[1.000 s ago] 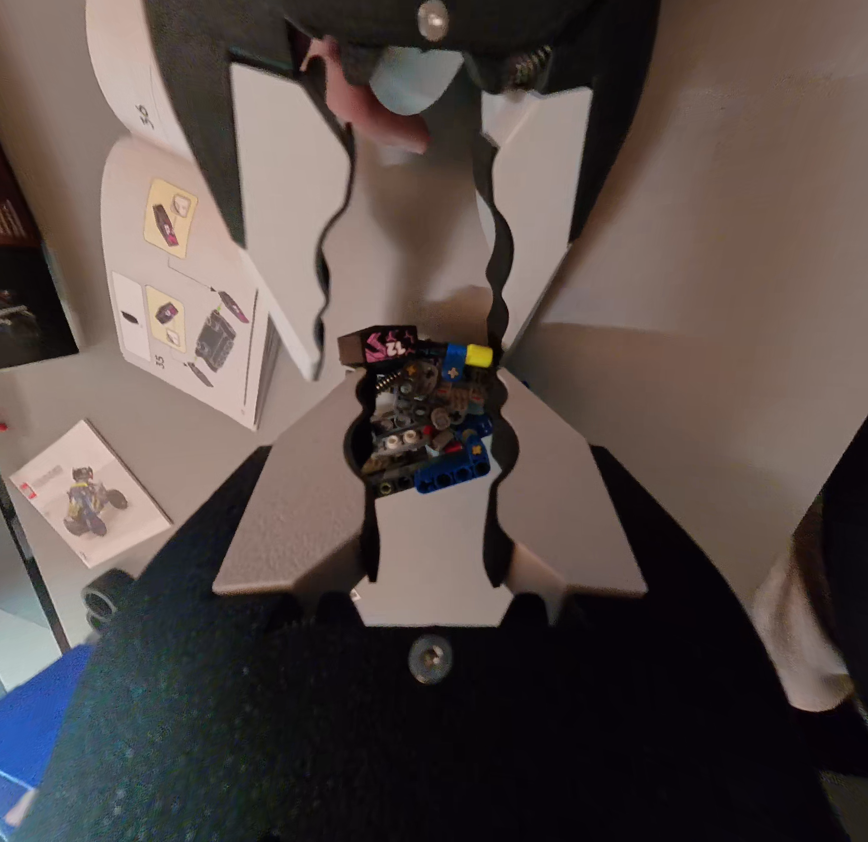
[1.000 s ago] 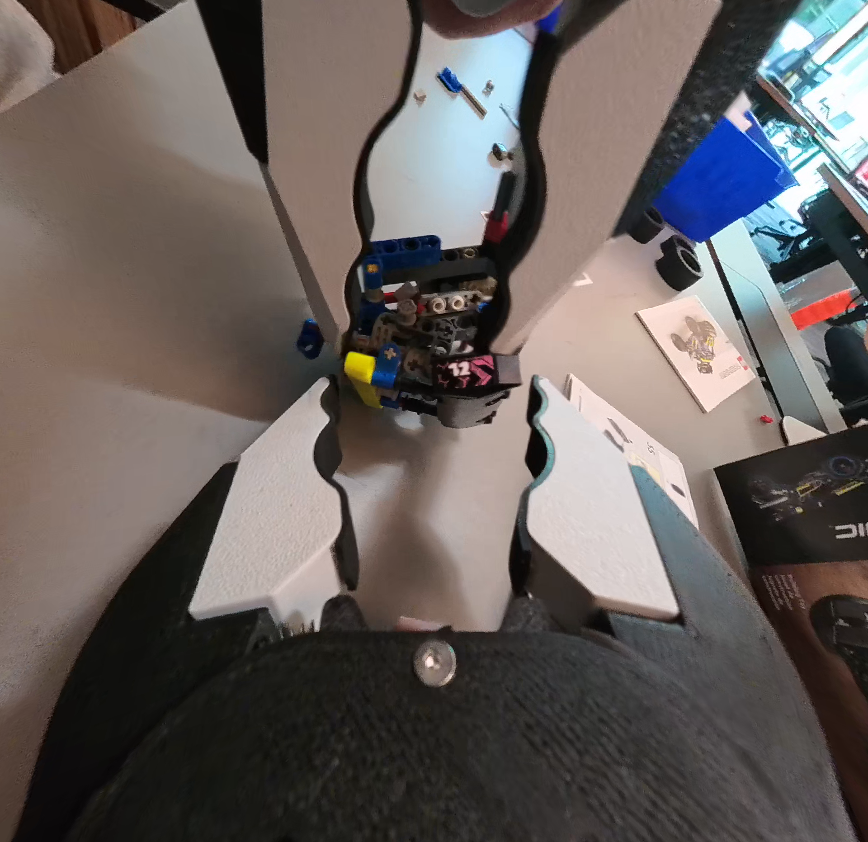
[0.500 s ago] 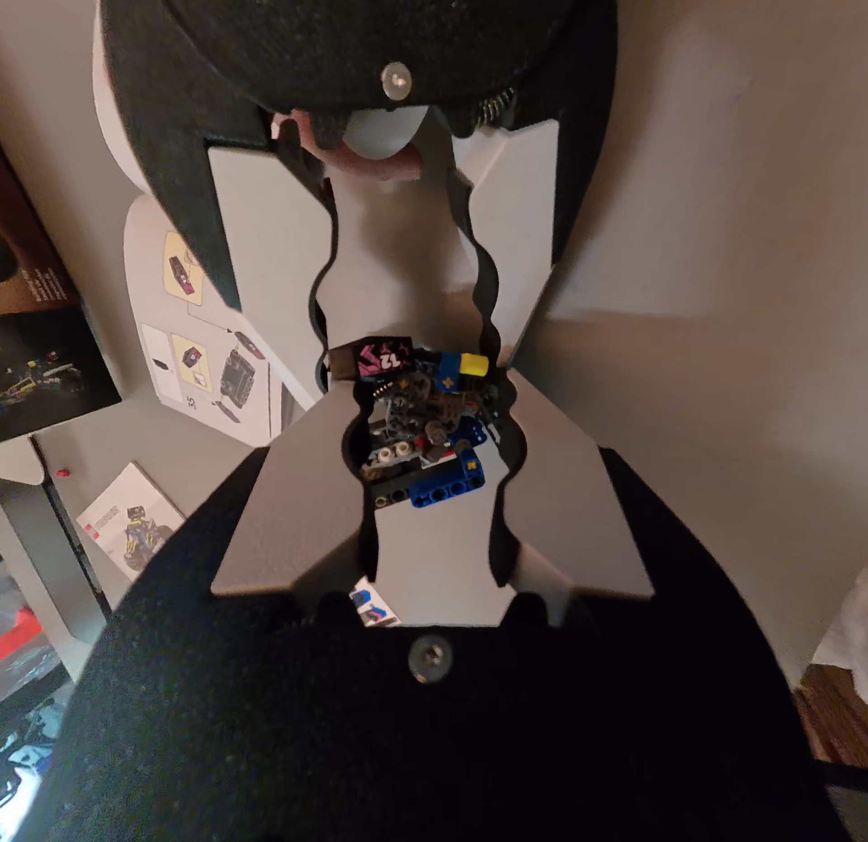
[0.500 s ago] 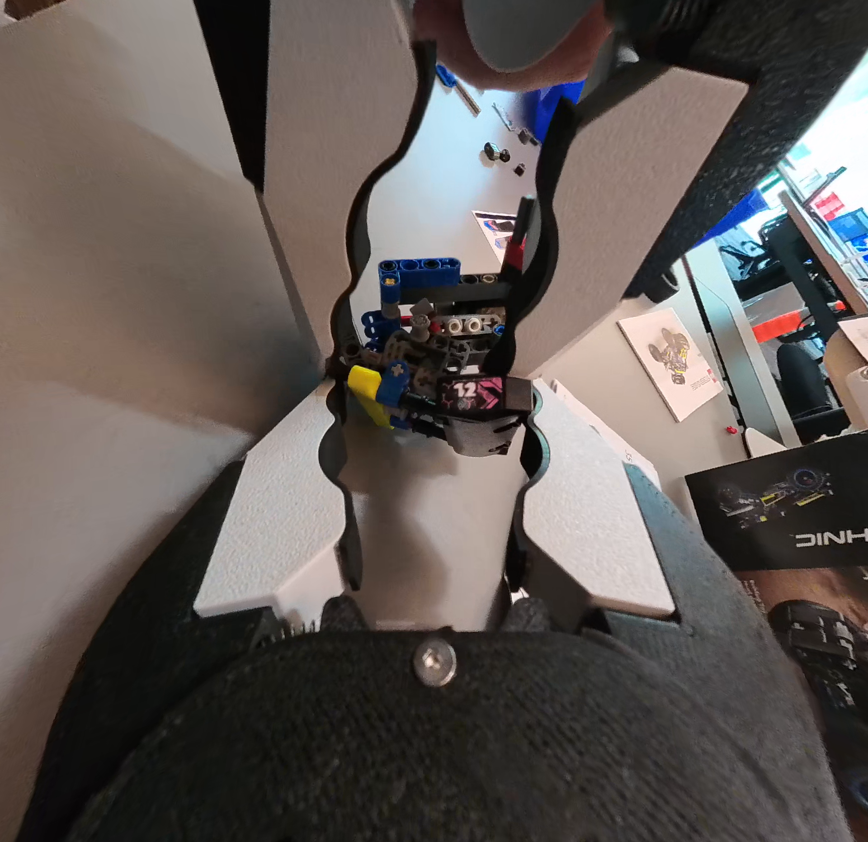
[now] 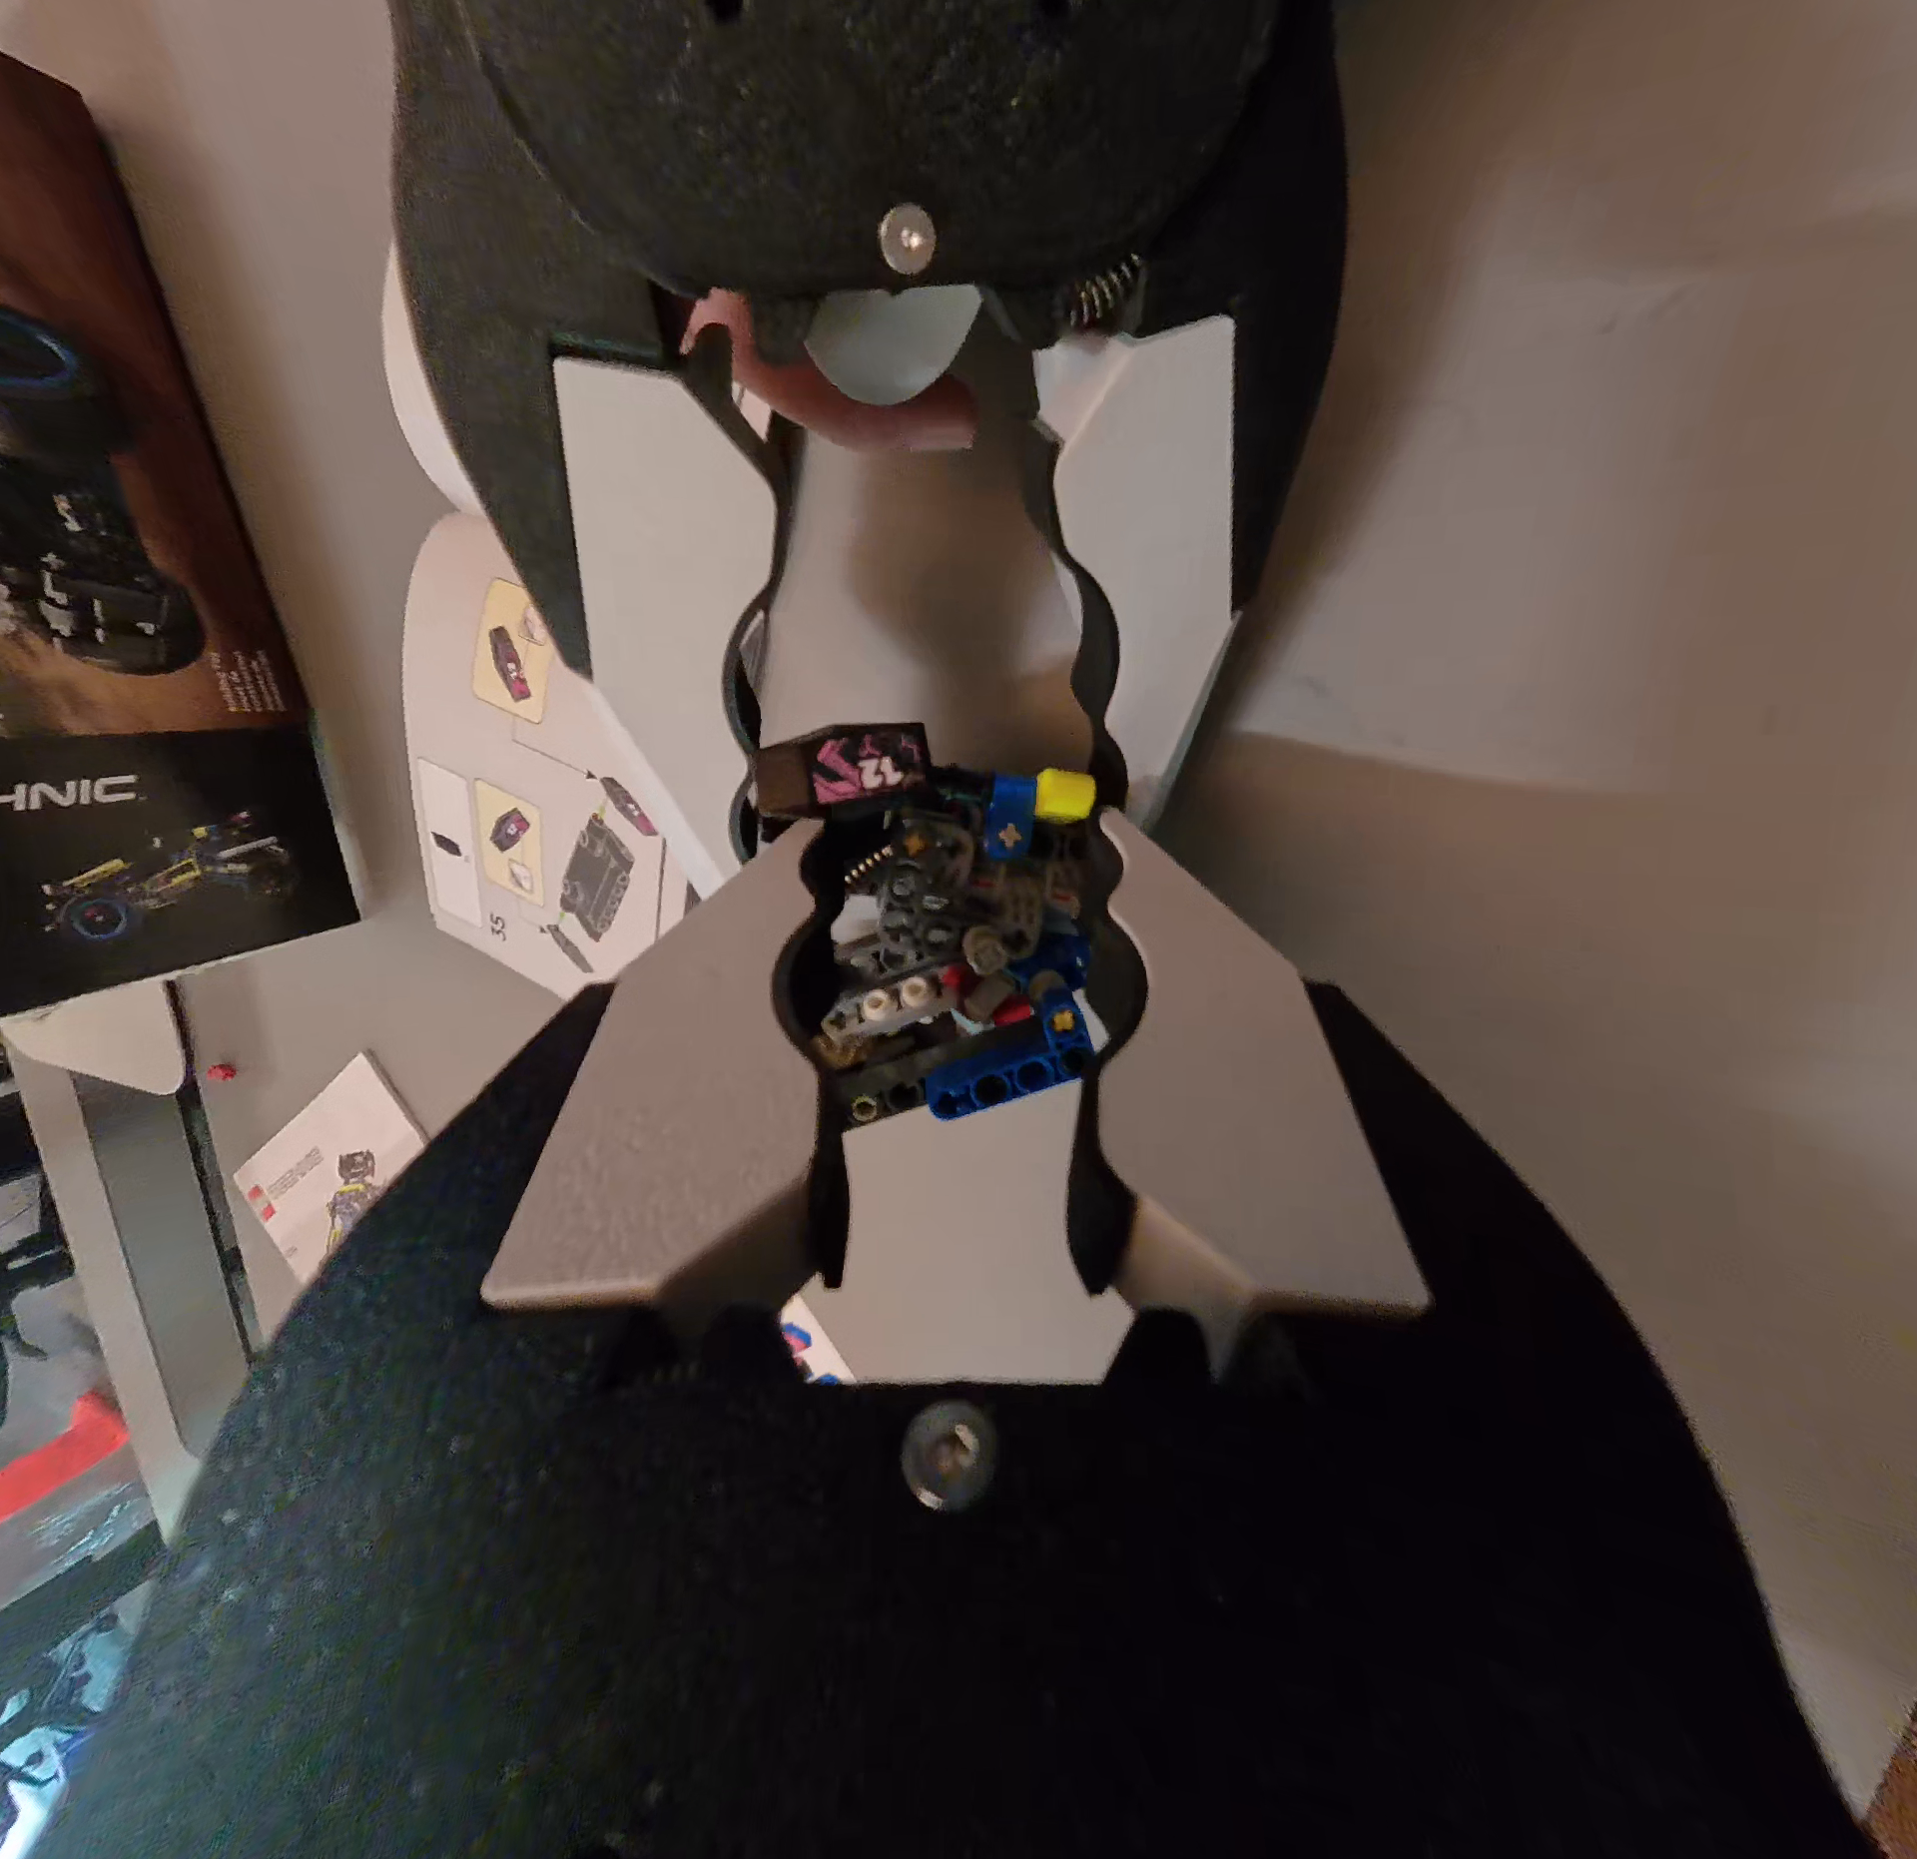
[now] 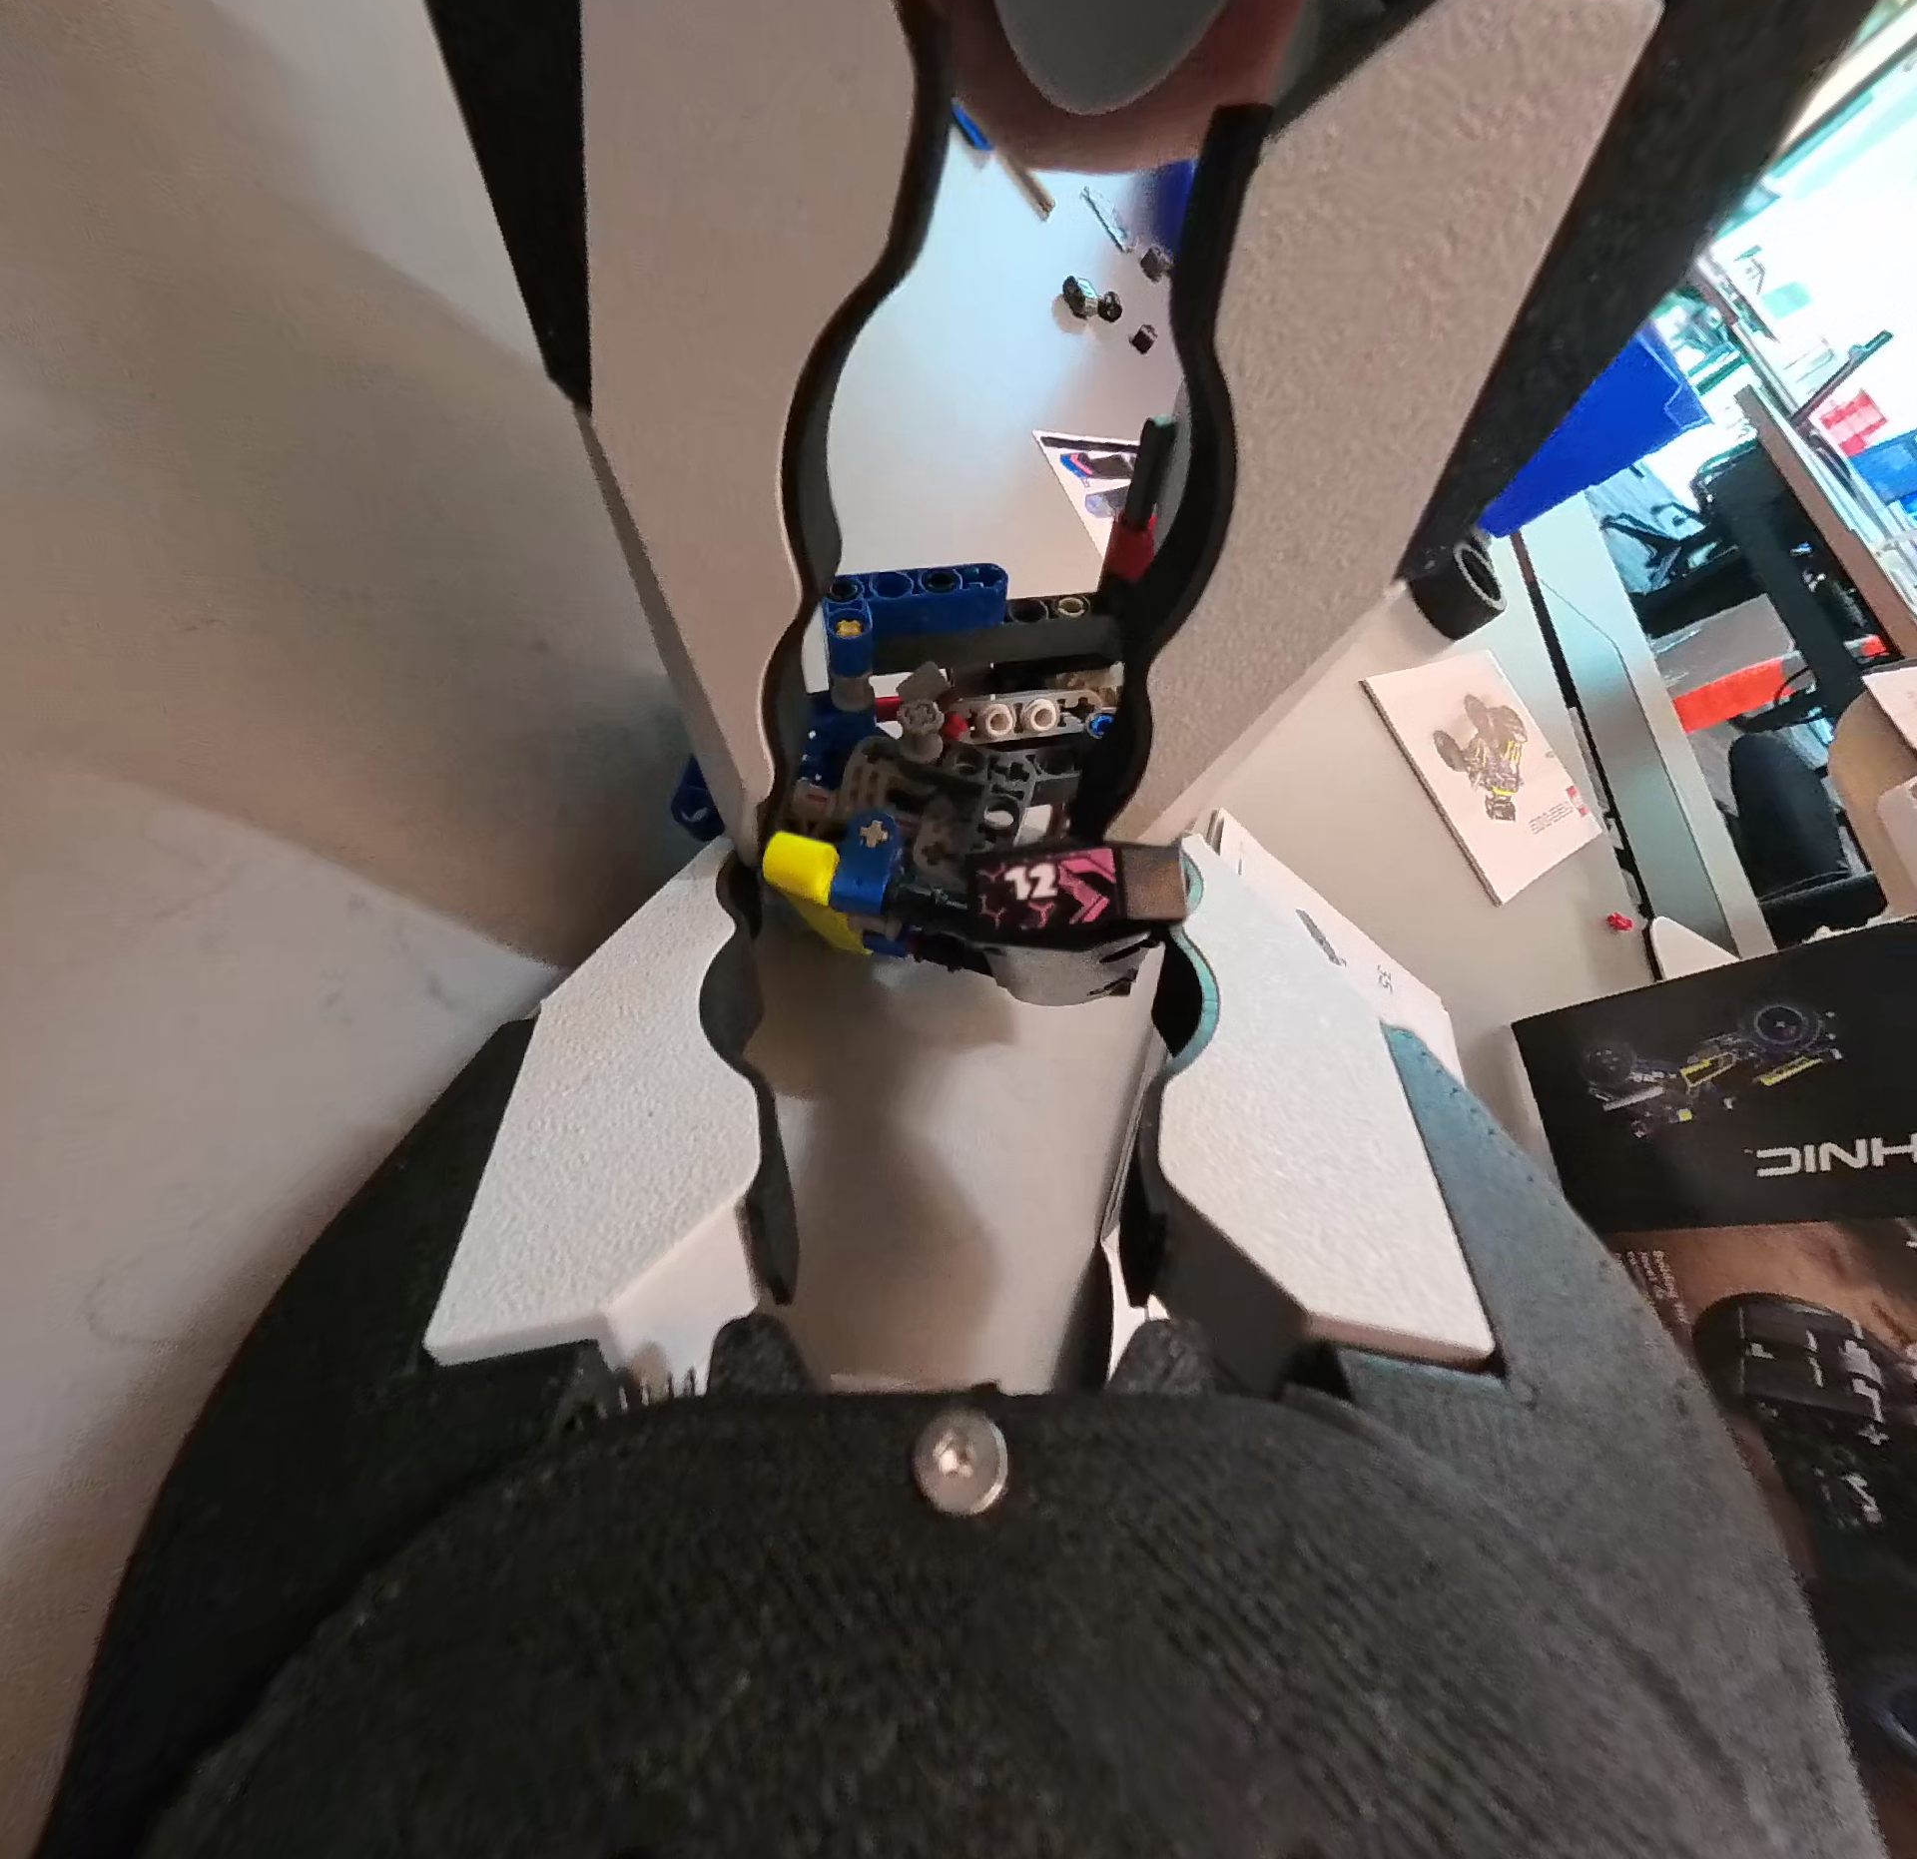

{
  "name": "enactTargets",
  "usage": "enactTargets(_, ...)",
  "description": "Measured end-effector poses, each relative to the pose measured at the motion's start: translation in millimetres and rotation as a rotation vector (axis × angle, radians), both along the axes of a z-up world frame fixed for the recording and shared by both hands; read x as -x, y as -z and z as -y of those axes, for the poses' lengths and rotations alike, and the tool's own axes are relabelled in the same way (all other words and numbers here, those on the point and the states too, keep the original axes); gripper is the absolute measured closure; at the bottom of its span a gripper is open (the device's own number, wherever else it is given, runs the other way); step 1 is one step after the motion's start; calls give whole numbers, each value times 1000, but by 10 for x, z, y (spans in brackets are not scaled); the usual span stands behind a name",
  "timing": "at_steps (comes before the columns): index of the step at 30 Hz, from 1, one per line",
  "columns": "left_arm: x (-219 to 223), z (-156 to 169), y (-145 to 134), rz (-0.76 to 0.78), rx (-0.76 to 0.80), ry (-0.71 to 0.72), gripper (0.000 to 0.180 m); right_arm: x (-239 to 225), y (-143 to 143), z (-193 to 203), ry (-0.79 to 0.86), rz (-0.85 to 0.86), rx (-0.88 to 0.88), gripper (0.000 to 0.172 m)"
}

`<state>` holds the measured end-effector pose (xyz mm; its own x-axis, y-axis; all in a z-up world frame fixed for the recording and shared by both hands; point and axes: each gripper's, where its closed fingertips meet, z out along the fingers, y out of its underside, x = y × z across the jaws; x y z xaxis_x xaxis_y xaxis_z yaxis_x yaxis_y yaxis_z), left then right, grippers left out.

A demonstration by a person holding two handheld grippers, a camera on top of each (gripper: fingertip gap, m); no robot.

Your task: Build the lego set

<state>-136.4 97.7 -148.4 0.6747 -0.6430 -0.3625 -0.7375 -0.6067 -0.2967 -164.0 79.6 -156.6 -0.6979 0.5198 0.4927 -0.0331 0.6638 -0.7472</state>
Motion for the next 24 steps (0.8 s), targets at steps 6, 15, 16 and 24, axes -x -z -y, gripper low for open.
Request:
enactTargets(6,6,-8,14,-8,61,8,147,31,4,-43,27,4,1,97)
enactTargets(15,31,-64,-30,64,-18,-77,137,-3,-33,-129,45,14,38,99)
enactTargets(16,25,-67,-41,76,-23,-82,136,-1,-34,-129,47,9,35,99)
enactTargets(24,1,-100,-49,38,-104,44,137,3,-13,-152,59,22,29,99)
